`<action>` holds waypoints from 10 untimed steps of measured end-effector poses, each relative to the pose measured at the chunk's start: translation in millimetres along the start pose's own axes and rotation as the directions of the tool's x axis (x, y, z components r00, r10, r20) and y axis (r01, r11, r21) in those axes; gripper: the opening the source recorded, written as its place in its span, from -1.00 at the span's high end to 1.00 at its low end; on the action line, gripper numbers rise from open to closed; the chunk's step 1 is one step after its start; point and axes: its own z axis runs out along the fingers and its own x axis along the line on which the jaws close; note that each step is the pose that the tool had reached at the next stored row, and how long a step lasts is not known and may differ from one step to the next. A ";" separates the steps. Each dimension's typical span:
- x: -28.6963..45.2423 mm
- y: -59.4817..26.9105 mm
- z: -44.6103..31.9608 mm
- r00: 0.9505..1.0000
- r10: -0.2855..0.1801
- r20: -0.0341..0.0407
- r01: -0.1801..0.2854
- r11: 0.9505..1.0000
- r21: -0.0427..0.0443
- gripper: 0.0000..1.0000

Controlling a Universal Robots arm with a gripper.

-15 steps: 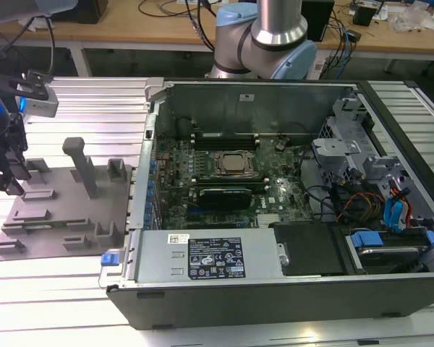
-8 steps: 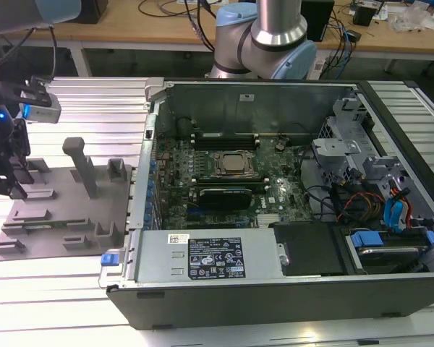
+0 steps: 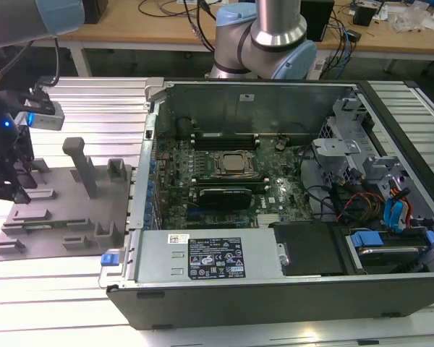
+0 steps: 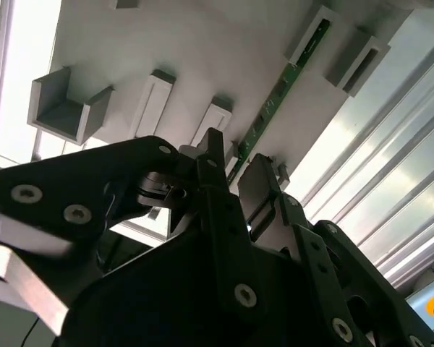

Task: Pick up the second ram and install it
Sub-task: 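Pick up the second ram and move it above second insertion slot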

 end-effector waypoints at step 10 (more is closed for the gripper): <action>20.5 -20.4 35.0 1.000 -0.027 -0.003 0.027 1.000 -0.002 0.32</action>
